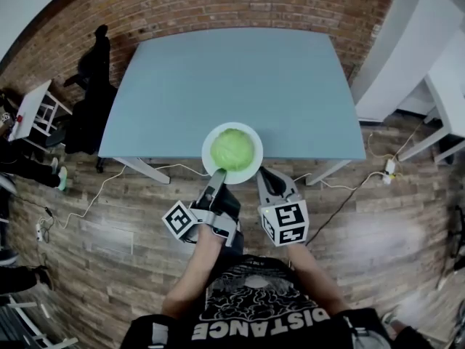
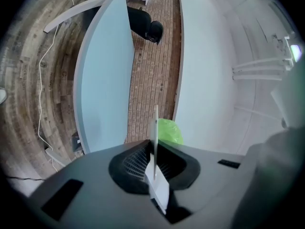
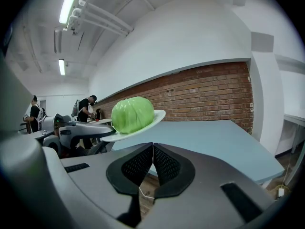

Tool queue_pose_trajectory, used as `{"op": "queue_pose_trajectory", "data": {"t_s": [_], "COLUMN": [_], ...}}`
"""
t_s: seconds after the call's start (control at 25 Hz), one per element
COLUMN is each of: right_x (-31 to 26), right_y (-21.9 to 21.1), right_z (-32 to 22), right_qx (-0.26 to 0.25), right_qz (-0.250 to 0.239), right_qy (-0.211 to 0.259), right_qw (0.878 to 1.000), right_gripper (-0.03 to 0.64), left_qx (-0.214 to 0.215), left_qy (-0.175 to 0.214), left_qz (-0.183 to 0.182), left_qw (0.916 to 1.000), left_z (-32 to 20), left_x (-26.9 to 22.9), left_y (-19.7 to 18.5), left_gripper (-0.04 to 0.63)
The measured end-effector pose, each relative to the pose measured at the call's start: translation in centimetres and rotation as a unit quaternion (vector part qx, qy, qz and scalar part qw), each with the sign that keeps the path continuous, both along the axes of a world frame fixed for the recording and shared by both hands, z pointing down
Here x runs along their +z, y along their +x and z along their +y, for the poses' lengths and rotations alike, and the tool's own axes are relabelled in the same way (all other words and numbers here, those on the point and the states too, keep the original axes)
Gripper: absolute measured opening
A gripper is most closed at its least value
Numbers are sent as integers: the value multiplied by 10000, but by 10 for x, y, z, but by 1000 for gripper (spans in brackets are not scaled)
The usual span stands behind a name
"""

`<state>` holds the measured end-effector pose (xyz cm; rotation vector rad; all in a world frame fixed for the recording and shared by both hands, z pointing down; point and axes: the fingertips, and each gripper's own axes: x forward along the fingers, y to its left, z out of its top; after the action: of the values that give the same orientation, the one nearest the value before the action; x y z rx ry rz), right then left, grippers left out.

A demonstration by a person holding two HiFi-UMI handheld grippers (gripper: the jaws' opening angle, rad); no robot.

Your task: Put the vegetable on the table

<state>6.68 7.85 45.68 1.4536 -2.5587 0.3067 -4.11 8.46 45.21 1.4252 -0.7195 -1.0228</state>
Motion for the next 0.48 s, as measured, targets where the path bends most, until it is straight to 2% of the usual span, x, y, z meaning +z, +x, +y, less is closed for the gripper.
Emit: {"op": "queue_pose_trajectory", "data": {"t_s": [0.48], "right_x": [-1], "right_y": [-21], "right_z": [-67], "right_qx": [223], "right_qz": [143], "right_qy": [-78], "right_qw": [9996], "right_gripper": [9], "left_qx": [235], "left_qy": [-72], "left_qz": [76], "left_qw": [9997], "left_z": [-74], "left_x": [1], "left_y": [-22], "left_gripper": [25]}}
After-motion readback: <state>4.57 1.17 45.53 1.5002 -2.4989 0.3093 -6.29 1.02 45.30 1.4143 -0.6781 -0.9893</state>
